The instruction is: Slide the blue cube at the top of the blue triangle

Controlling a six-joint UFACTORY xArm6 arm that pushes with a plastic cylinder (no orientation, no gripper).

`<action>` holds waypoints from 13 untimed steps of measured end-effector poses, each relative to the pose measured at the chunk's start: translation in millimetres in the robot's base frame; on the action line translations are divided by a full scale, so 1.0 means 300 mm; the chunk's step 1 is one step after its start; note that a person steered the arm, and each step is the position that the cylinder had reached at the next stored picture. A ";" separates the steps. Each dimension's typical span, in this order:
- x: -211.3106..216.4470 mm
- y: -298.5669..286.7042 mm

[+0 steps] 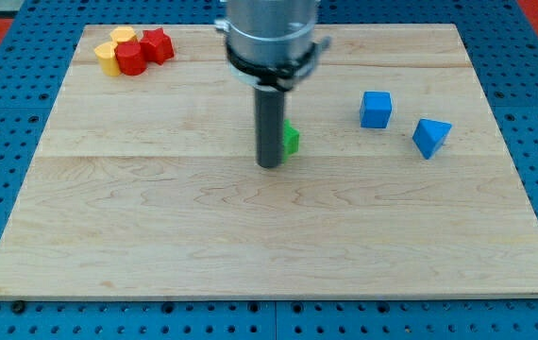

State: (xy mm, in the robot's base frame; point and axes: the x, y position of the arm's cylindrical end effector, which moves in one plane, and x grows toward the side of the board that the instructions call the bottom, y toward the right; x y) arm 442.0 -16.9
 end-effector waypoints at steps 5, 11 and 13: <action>0.078 0.097; -0.278 0.562; -0.268 0.655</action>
State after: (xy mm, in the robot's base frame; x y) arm 361.6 179.7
